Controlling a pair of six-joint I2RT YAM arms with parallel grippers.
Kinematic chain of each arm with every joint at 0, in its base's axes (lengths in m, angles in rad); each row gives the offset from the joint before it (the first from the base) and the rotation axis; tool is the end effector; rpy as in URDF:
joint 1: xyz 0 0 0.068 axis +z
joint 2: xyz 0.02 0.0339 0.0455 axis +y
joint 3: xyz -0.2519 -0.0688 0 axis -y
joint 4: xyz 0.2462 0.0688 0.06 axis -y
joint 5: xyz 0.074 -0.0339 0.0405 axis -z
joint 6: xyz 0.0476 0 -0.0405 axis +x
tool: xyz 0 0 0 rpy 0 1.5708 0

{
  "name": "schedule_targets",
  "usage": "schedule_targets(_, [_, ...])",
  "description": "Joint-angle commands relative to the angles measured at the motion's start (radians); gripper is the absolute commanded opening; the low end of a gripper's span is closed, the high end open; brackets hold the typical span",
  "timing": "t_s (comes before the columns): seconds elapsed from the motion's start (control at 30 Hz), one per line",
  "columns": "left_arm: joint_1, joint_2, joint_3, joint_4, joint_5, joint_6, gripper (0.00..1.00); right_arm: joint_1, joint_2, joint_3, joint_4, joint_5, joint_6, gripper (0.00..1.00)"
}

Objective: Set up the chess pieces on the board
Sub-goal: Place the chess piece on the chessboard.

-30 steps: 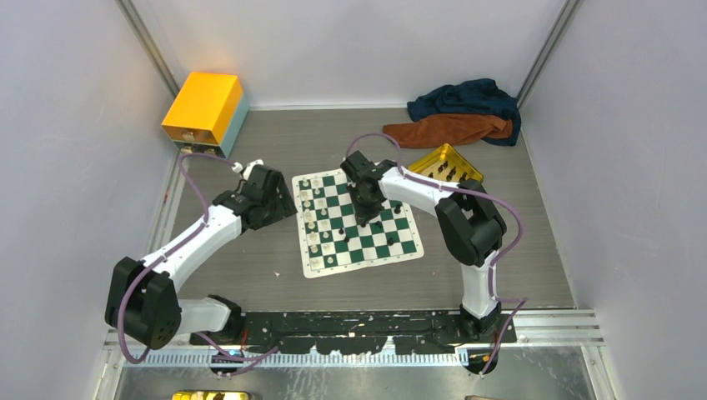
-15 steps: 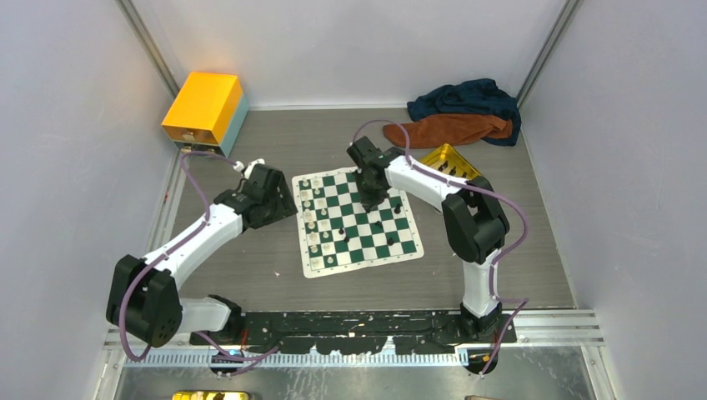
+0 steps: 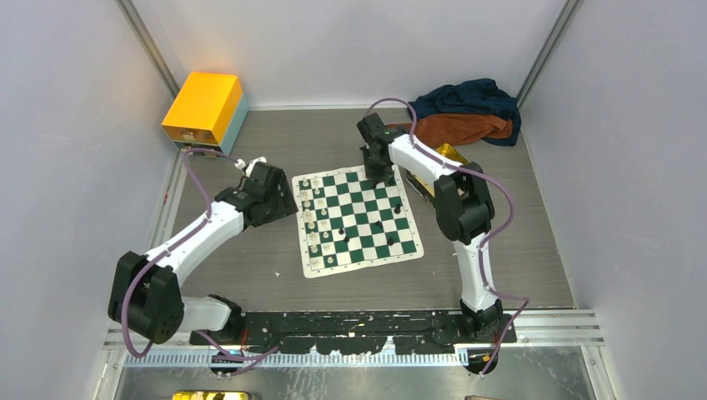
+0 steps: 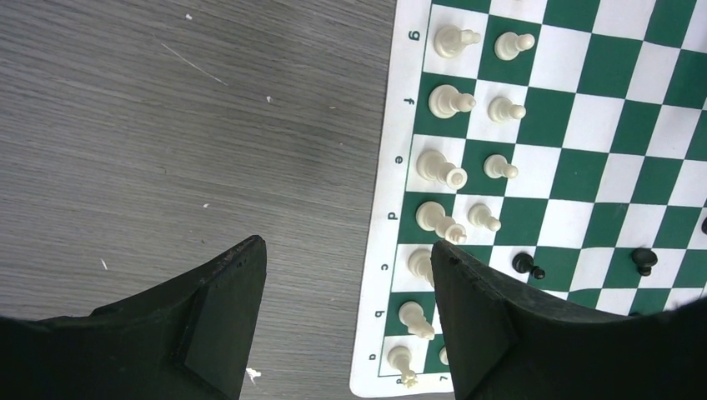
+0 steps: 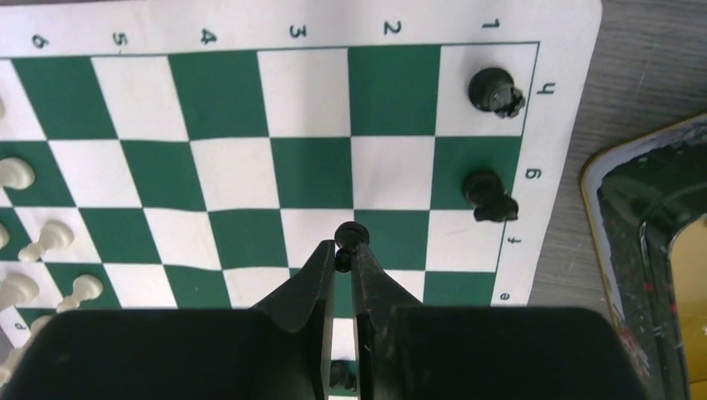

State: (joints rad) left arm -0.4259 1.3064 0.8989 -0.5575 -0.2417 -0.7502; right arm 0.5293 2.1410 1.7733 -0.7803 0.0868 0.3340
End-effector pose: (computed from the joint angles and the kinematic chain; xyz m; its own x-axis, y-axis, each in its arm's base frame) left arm 0.2528 -0.1022 0.2153 -0.7365 -0.3928 -0.5507 -0.3077 0.9196 -0.2443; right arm 0.3966 0.2272 0.1823 -0.8985 -0.1472 -0.4136 -0.1882 0.9803 0.0598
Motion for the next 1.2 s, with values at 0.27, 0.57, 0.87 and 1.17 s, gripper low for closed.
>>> schedule_targets(0.27, [0.007, 0.02, 0.035, 0.049, 0.011, 0.02, 0.73, -0.042, 0.111, 0.2, -0.028, 0.009, -0.012, 0.01])
schedule_targets(0.57, [0.013, 0.022, 0.03, 0.051, 0.01, 0.029, 0.73, -0.061, 0.169, 0.29, -0.045, 0.002, 0.0, 0.01])
schedule_targets(0.87, [0.016, 0.035, 0.031, 0.055, 0.012, 0.029, 0.73, -0.084, 0.204, 0.328, -0.049, -0.012, 0.005, 0.01])
schedule_targets(1.17, [0.016, 0.052, 0.037, 0.061, 0.014, 0.025, 0.73, -0.095, 0.224, 0.335, -0.05, -0.028, 0.006, 0.02])
